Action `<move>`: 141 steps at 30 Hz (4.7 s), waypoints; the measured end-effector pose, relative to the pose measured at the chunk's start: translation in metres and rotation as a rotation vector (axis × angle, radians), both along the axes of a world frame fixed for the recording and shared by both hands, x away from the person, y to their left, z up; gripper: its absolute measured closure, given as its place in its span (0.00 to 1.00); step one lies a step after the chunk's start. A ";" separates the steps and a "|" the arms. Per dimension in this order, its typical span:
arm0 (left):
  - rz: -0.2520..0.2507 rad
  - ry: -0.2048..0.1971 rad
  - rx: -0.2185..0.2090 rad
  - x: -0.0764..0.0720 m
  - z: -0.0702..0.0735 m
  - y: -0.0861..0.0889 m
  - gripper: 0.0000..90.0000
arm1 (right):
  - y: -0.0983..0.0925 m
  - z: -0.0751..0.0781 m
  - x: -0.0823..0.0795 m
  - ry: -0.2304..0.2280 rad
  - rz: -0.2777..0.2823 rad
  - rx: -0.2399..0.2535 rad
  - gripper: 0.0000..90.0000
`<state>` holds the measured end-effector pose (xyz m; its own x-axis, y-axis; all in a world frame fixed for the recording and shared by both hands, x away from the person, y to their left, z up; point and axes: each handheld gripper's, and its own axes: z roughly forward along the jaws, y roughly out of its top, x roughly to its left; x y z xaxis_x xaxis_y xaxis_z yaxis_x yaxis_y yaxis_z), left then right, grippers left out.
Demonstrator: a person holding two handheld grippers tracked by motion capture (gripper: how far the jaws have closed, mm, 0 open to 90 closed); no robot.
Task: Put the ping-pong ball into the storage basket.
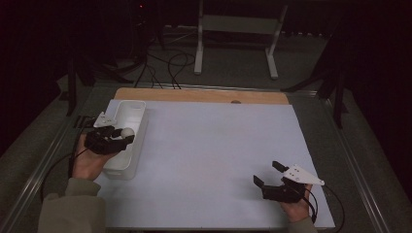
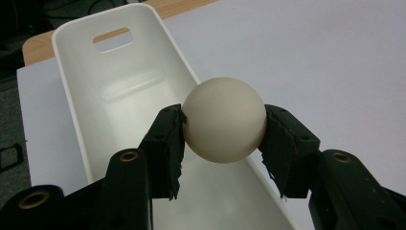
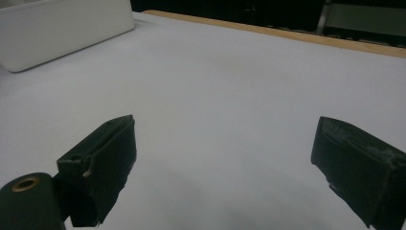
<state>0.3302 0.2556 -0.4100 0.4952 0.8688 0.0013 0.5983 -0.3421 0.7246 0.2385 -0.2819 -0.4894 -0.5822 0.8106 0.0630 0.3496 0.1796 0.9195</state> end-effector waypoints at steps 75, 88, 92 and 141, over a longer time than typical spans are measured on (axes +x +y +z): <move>0.095 0.003 -0.031 -0.013 -0.022 0.023 0.24 | 0.000 0.000 0.000 0.001 -0.001 -0.004 0.09; 0.057 -0.009 -0.023 -0.017 -0.021 0.021 0.00 | 0.000 0.000 0.000 0.001 0.000 -0.005 0.09; 0.048 -0.015 -0.024 -0.017 -0.021 0.020 0.00 | 0.000 0.000 0.000 -0.001 0.000 -0.003 0.09; -0.014 -0.148 -0.136 -0.055 -0.035 0.014 0.00 | 0.001 -0.001 0.001 -0.002 0.003 -0.006 0.09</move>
